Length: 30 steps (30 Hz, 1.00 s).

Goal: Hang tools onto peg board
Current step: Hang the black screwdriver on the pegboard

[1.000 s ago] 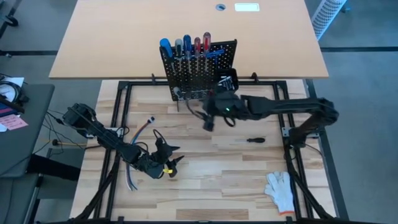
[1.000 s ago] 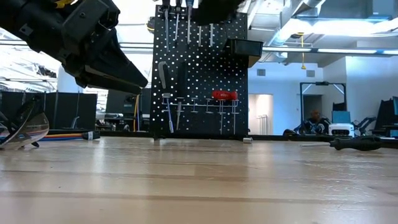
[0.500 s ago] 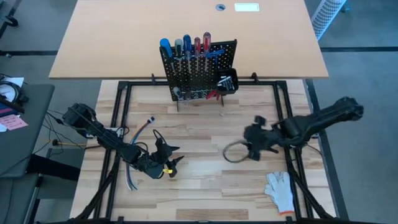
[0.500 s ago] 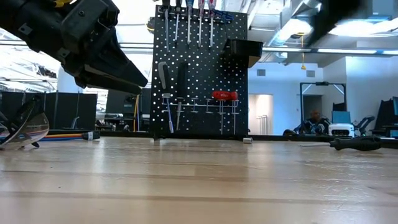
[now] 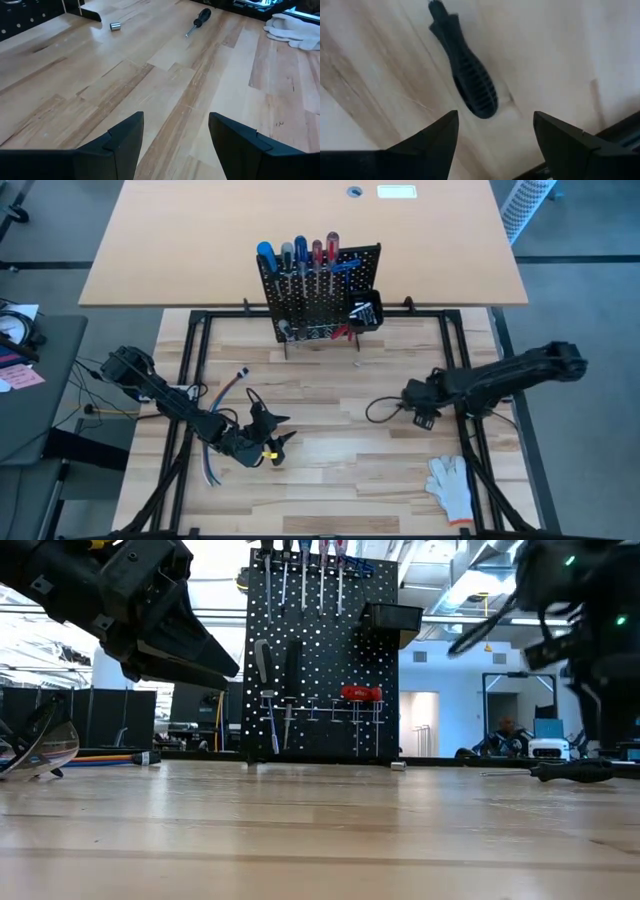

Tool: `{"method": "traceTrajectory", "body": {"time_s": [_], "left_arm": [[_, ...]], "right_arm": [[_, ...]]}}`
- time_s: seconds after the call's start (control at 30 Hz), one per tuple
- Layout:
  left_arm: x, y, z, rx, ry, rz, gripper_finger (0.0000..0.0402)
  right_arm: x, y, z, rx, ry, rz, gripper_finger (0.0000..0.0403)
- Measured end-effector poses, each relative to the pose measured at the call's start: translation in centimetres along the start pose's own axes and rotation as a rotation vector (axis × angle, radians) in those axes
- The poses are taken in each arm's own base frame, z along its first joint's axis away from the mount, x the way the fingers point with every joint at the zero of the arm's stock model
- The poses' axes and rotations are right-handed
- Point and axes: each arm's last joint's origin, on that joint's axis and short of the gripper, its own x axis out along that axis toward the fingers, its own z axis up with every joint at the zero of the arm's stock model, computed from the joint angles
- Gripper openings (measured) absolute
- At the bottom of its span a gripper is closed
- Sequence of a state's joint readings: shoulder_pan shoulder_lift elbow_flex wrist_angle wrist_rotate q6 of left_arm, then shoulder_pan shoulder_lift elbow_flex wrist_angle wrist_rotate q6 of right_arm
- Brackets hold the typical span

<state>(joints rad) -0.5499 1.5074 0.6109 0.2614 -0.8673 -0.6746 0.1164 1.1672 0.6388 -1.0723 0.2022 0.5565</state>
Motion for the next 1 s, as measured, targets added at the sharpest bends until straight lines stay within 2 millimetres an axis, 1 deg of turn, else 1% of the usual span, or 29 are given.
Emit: {"method": "traceTrajectory", "body": {"time_s": [0.17, 0.33, 0.4, 0.47, 0.53, 0.63, 0.67, 0.73, 0.77, 0.87, 0.97, 1.0], "left_arm": [[0.0, 0.0, 0.0, 0.009, 0.0, 0.0, 0.0221], [0.0, 0.0, 0.0, 0.012, 0.001, 0.0, 0.0221], [0.0, 0.0, 0.0, 0.012, 0.001, -0.001, 0.0221], [0.0, 0.0, 0.0, 0.017, 0.001, -0.001, 0.0221], [0.0, 0.0, 0.0, 0.036, 0.0, -0.001, 0.0221], [0.0, -0.2, 0.2, 0.07, -0.016, -0.014, 0.0217], [0.0, -0.3, 0.3, 0.082, -0.027, -0.022, 0.0214], [-0.1, -0.5, 0.6, 0.114, -0.048, -0.04, 0.0207], [-0.1, -0.7, 0.7, 0.136, -0.055, -0.056, 0.0203], [-0.2, -1.1, 1.1, 0.183, -0.07, -0.109, 0.0191], [0.1, -1.4, 0.8, 0.198, -0.088, -0.119, 0.0181], [0.2, -1.5, 0.7, 0.204, -0.091, -0.123, 0.0179]], "right_arm": [[1.9, -0.1, 1.5, 0.026, 0.092, -0.002, 0.0259], [4.3, 1.2, 2.9, -0.069, 0.165, 0.057, 0.0256], [5.1, 1.7, 3.2, -0.107, 0.199, 0.082, 0.0248], [5.6, 2.3, 3.4, -0.137, 0.222, 0.105, 0.0227], [5.7, 2.9, 3.8, -0.166, 0.23, 0.099, 0.019], [5.0, 3.9, 4.5, -0.197, 0.228, 0.094, 0.0121], [4.7, 4.4, 4.7, -0.209, 0.216, 0.096, 0.0113], [4.0, 5.6, 5.5, -0.235, 0.159, 0.116, 0.0113], [3.7, 6.4, 6.1, -0.246, 0.1, 0.143, 0.0113], [2.5, 9.5, 8.7, -0.275, -0.145, 0.279, 0.0113], [2.0, 12.0, 9.8, -0.338, -0.307, 0.384, 0.0113], [1.5, 13.1, 10.7, -0.351, -0.396, 0.431, 0.0113]]}}
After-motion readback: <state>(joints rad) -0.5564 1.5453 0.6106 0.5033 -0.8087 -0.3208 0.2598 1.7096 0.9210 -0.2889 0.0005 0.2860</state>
